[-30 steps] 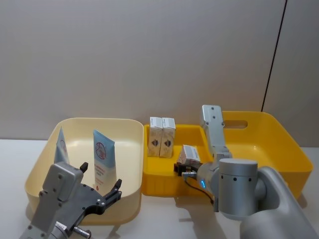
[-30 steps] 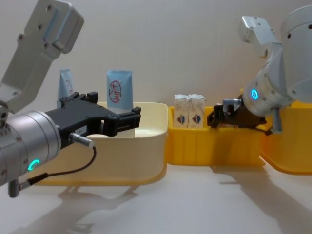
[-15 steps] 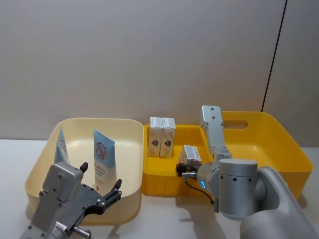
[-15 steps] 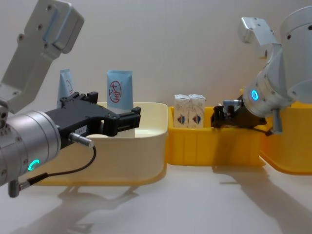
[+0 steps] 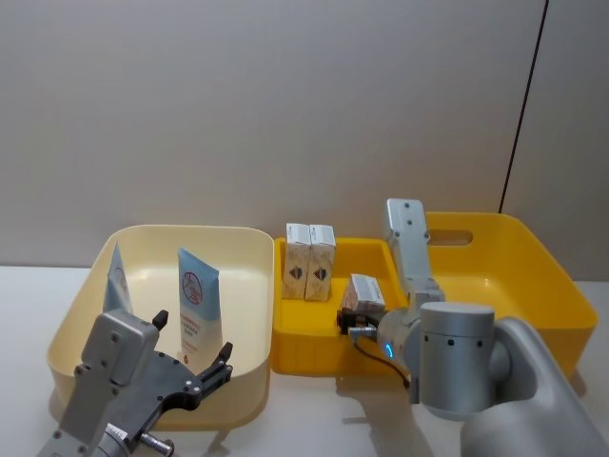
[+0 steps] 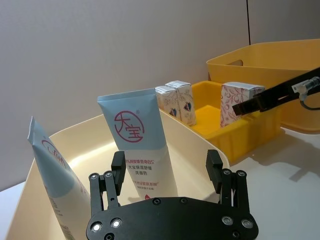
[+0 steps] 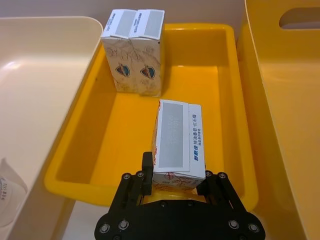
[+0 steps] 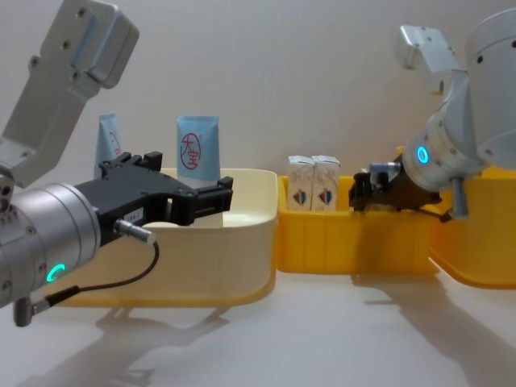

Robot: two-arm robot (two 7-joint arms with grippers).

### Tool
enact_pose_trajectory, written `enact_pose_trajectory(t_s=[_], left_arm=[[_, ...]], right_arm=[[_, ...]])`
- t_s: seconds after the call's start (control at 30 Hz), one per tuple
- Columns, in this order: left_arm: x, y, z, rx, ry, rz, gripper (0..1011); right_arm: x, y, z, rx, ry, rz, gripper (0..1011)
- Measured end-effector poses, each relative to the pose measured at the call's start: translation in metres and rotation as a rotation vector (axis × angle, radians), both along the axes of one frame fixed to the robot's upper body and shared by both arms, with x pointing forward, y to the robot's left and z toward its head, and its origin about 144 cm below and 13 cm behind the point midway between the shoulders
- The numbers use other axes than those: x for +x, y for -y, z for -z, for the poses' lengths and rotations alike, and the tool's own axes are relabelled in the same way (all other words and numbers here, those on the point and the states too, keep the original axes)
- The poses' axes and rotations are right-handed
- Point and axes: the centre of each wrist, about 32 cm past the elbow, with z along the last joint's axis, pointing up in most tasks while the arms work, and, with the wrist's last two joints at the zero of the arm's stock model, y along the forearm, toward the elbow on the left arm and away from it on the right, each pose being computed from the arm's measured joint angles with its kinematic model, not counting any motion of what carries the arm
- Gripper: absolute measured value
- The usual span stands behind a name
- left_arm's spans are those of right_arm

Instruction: Bimanual collaborative sorting of washing and personal care products

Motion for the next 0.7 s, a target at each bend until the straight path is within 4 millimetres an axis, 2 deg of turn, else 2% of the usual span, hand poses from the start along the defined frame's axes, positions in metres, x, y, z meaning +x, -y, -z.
enact_pose_trajectory(t_s=[0.33,0.7], left_arm=[[0.000,0.000,0.000,0.000,0.000,0.000,1003],[0.000,0.000,0.000,0.000,0.000,0.000,1003]], right_arm=[[-0.007,0.002,-0.013,0.017,0.089,-0.011,459],[-0.019,0.009,-0.036,0.039,0.235,-0.021,459]])
